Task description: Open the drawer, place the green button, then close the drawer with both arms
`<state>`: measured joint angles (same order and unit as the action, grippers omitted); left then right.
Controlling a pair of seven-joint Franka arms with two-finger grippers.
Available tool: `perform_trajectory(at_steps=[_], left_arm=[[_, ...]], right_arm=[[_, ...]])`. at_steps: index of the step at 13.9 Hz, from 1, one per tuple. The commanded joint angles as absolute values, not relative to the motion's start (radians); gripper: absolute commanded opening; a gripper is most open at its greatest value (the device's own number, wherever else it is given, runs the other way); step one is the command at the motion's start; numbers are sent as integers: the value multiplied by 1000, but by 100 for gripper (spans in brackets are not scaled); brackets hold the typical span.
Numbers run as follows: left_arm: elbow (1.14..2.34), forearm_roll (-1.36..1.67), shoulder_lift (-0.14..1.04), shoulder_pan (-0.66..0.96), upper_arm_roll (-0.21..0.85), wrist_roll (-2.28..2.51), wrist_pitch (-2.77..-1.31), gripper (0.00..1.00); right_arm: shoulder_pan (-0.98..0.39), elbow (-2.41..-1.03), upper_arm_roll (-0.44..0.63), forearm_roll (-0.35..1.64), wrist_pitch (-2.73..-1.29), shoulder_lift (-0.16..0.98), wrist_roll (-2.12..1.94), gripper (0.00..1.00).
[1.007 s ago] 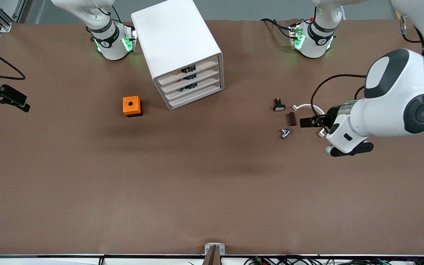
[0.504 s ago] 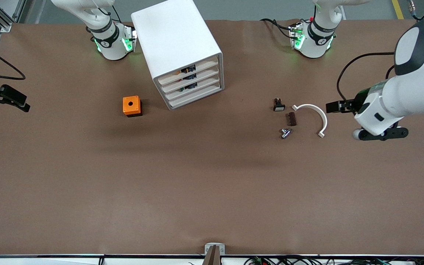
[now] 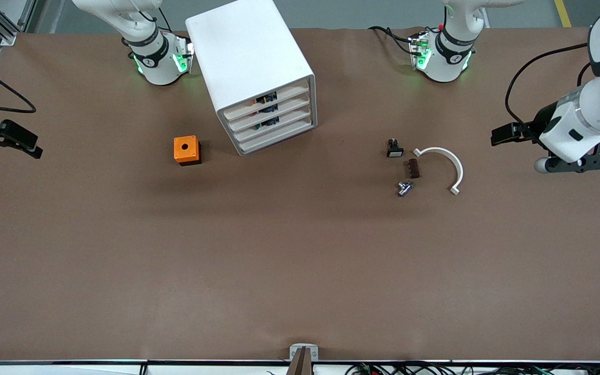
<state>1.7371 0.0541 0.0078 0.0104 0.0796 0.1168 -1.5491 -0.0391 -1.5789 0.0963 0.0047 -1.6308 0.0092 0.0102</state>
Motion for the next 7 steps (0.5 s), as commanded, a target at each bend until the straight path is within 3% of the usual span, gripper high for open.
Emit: perform_trajectory(at_steps=[1, 3, 7], left_arm=[[1832, 37, -71, 9, 61, 60, -1638, 100], [1797, 37, -57, 0, 58, 60, -1713, 100], [1649, 35, 23, -6, 58, 60, -1718, 100]], right_arm=[[-37, -1577, 94, -3, -1623, 3, 25, 100], [-35, -1577, 94, -3, -1623, 3, 25, 100], [-35, -1578, 94, -3, -1623, 3, 25, 100]])
